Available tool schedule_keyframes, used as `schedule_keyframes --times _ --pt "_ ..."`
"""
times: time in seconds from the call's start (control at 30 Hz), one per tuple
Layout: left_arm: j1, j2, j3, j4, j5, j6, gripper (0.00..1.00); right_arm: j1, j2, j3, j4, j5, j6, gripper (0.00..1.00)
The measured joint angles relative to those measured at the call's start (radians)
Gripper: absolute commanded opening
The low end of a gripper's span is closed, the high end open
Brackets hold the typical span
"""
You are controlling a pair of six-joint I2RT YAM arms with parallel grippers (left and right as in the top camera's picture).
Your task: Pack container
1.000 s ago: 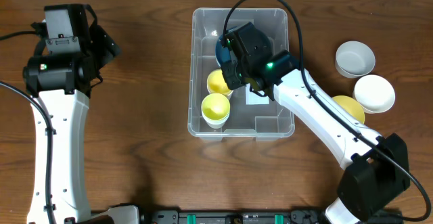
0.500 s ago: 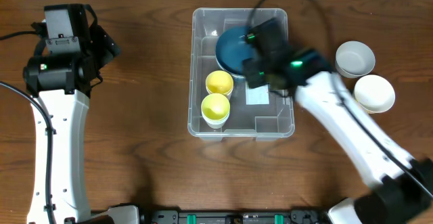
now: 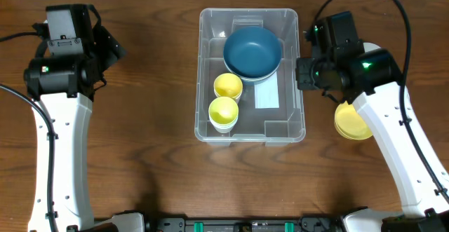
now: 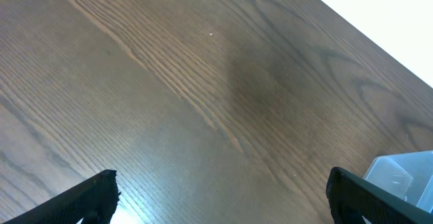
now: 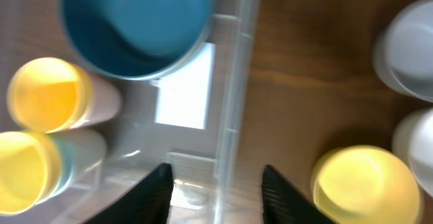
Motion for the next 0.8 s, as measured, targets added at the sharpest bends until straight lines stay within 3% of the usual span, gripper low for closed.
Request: schedule_keyframes --times 0.07,0.1,0.43,0.8 --pt "0.0 0.0 0.0 0.0 0.0 0.0 0.98 0.02 0.0 -0.003 0.04 -0.026 -0.012 0.04" --pt "0.0 0.0 0.0 0.0 0.0 0.0 0.98 0.033 0.0 -0.006 0.064 -0.036 -0.019 0.01" --pt "0.0 0.0 0.0 0.0 0.0 0.0 0.98 0.246 0.053 -0.14 0.375 -0.078 -0.027 0.01" --pt "0.0 0.0 0.0 0.0 0.0 0.0 0.98 0.334 0.267 -0.169 0.431 -0.083 -0.028 0.01"
